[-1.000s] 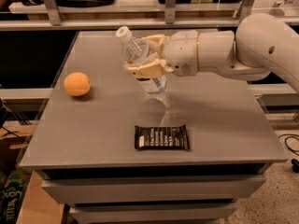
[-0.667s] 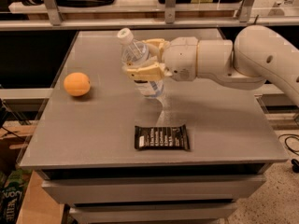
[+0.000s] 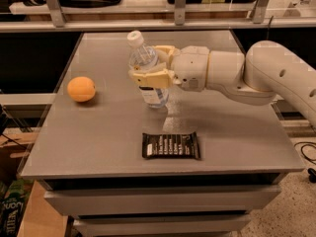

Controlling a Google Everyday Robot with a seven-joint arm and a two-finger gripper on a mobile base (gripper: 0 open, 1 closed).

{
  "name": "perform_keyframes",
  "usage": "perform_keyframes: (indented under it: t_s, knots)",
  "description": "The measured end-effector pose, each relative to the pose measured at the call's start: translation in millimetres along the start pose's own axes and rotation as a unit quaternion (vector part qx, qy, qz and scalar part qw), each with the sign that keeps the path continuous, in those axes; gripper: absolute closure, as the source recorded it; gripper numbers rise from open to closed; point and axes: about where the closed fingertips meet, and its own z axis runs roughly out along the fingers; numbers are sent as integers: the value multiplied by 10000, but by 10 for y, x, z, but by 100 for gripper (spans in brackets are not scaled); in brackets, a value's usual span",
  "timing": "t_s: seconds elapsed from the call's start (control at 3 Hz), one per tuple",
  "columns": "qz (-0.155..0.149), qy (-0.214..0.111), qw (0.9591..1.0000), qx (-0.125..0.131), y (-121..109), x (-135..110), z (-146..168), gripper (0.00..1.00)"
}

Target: Place blue plastic bottle upright

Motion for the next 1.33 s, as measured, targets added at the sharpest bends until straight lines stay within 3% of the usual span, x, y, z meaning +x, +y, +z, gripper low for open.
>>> perform_keyframes:
  t_s: [1.33]
  knots:
    - [258,-284,9992,70,-44,56,-28,100]
